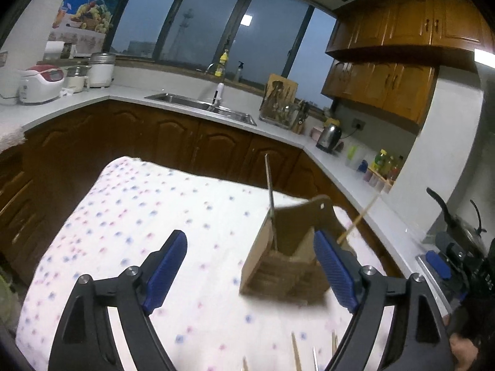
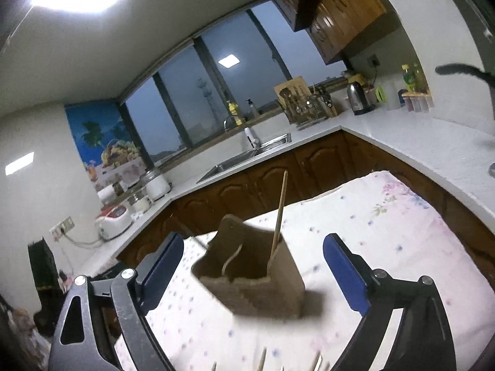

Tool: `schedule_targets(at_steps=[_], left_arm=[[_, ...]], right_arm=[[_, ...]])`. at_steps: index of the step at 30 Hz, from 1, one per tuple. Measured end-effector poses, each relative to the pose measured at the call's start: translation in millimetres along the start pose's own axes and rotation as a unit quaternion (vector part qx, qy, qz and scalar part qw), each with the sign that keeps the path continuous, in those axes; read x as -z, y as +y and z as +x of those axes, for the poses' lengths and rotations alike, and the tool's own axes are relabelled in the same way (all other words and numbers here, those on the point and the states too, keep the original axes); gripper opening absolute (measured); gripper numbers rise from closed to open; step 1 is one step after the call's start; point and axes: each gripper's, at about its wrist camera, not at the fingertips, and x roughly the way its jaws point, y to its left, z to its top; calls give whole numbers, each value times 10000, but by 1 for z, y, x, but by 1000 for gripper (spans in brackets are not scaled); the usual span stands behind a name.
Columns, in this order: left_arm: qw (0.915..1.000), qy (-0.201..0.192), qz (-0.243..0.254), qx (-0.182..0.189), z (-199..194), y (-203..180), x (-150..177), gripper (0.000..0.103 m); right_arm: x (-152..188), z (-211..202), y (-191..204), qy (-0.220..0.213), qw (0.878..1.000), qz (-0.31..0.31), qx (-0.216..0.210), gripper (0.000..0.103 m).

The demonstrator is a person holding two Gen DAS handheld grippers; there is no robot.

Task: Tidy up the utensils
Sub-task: 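Open left tool while right tool opens, releasing chopsticks into the holder, then withdraw both tools from the holder back over the utensil row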

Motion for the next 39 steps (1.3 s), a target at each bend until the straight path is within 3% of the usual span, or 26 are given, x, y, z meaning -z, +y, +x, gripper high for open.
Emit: schedule_targets(at_steps=[6,13,22,35,37,39], left_arm=[[9999,153,19,-64,-55,0,27,85],[9988,496,-6,-18,-87,-2,50,85],[9959,904,41,-65,-93,-13,65,85],[9909,1323,162,-172,-77,-26,68,85],[9901,1380,189,-181,-70,-29,69,84],[9887,1471,241,-183,-64,-32,69,84]], right_arm=[[24,-44,9,88,9996,-233,100,93],[57,-76,8,336,9983,-324,346,93],[91,-87,-7,782,9956,-156,484,93],[104,-72,-17,1171,9919,44,487,93],[105,-67,-19,1233,9910,68,513,89],[108,-58,-22,1407,9885,84,549,71]])
